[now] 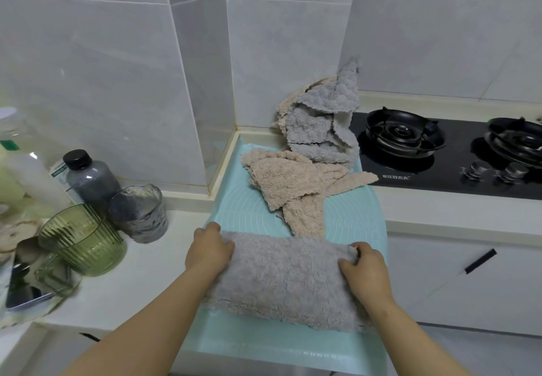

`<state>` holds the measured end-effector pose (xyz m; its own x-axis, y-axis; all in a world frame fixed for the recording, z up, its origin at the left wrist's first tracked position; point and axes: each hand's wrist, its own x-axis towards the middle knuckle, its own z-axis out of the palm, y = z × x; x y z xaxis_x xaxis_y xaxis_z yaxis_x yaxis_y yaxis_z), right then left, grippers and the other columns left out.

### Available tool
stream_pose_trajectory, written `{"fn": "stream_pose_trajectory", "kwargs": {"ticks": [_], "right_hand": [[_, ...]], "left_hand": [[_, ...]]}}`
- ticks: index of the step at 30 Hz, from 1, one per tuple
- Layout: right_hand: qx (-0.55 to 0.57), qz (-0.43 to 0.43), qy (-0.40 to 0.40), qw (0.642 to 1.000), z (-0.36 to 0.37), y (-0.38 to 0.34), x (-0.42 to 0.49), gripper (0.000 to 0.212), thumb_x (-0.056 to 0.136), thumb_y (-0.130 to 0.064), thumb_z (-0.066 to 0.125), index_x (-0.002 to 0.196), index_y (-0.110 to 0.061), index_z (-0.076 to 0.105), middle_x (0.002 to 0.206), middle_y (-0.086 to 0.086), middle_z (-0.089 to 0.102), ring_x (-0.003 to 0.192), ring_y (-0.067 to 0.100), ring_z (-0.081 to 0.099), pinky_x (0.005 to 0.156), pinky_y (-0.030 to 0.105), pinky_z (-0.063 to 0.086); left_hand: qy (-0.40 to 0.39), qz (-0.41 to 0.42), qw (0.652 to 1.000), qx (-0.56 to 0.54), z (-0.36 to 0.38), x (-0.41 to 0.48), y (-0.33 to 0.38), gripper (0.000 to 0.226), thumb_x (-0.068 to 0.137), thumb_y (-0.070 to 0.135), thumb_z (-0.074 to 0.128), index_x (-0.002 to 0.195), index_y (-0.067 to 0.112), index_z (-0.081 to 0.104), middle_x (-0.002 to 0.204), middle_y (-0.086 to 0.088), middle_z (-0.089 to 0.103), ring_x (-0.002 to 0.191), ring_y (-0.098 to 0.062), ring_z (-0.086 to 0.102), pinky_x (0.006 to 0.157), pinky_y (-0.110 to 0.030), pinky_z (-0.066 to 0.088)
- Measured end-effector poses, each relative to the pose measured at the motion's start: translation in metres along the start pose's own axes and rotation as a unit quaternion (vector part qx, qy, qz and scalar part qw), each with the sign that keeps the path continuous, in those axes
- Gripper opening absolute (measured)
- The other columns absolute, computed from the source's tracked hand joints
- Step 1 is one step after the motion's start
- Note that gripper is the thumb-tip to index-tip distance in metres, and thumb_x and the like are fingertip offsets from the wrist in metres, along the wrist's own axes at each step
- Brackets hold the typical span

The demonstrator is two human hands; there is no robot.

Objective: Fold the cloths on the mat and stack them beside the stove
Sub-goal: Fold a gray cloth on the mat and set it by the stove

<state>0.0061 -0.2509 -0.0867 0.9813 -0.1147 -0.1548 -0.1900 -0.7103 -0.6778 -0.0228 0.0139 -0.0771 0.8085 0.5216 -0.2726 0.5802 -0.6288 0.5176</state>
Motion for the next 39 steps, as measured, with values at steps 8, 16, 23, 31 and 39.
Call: {"fn": "stream_pose_trajectory", "kwargs": {"ticks": [8, 16, 23, 31, 39], "right_hand": [[0.073, 0.018, -0.018, 0.997, -0.004, -0.006, -0.001, 0.026, 0.088, -0.022, 0.059, 0.07, -0.011, 0.043, 0.065, 0.001, 0.048, 0.058, 0.015, 0.042, 0.053, 0.028, 0.032], [0.104, 0.019, -0.003, 0.994, -0.007, -0.005, -0.004, 0.03, 0.095, -0.032, 0.047, 0.076, -0.009, 0.042, 0.07, 0.003, 0.054, 0.064, 0.017, 0.048, 0.059, 0.033, 0.036], [0.115, 0.025, -0.088, 0.989, -0.015, -0.006, -0.014, 0.006, 0.088, -0.017, 0.053, 0.09, -0.011, 0.052, 0.084, 0.001, 0.06, 0.072, 0.013, 0.055, 0.056, 0.025, 0.039], [0.049, -0.016, -0.08, 0.995, -0.017, 0.005, -0.025, 0.02, 0.093, -0.028, 0.053, 0.09, -0.008, 0.053, 0.083, 0.002, 0.061, 0.074, 0.015, 0.057, 0.061, 0.026, 0.042], [0.032, 0.008, -0.036, 0.999, -0.011, 0.006, -0.03, 0.018, 0.092, -0.032, 0.05, 0.103, -0.019, 0.045, 0.085, 0.0, 0.06, 0.08, 0.022, 0.057, 0.063, 0.031, 0.038]], "left_hand": [[-0.049, 0.021, 0.987, -0.154, -0.009, 0.004, -0.007, 0.037, 0.088, 0.023, 0.058, 0.061, 0.017, 0.034, 0.059, 0.0, 0.034, 0.055, -0.016, 0.032, 0.055, -0.028, 0.023], [-0.036, -0.004, 0.985, -0.166, -0.005, 0.005, -0.026, 0.021, 0.097, 0.027, 0.042, 0.092, 0.012, 0.055, 0.09, -0.01, 0.059, 0.087, -0.029, 0.057, 0.072, -0.034, 0.041], [-0.142, 0.046, 0.957, -0.248, -0.02, -0.029, -0.031, 0.029, 0.087, 0.028, 0.064, 0.108, 0.033, 0.045, 0.097, -0.009, 0.058, 0.081, -0.029, 0.065, 0.069, -0.037, 0.055], [-0.169, 0.054, 0.956, -0.232, -0.022, -0.035, -0.058, 0.019, 0.077, 0.005, 0.074, 0.088, 0.019, 0.068, 0.112, -0.007, 0.06, 0.101, -0.022, 0.057, 0.085, -0.032, 0.049], [-0.101, 0.125, 0.979, -0.126, -0.026, -0.041, -0.05, 0.037, 0.088, 0.027, 0.063, 0.119, 0.041, 0.047, 0.112, 0.011, 0.051, 0.099, -0.011, 0.052, 0.081, -0.022, 0.04]]}}
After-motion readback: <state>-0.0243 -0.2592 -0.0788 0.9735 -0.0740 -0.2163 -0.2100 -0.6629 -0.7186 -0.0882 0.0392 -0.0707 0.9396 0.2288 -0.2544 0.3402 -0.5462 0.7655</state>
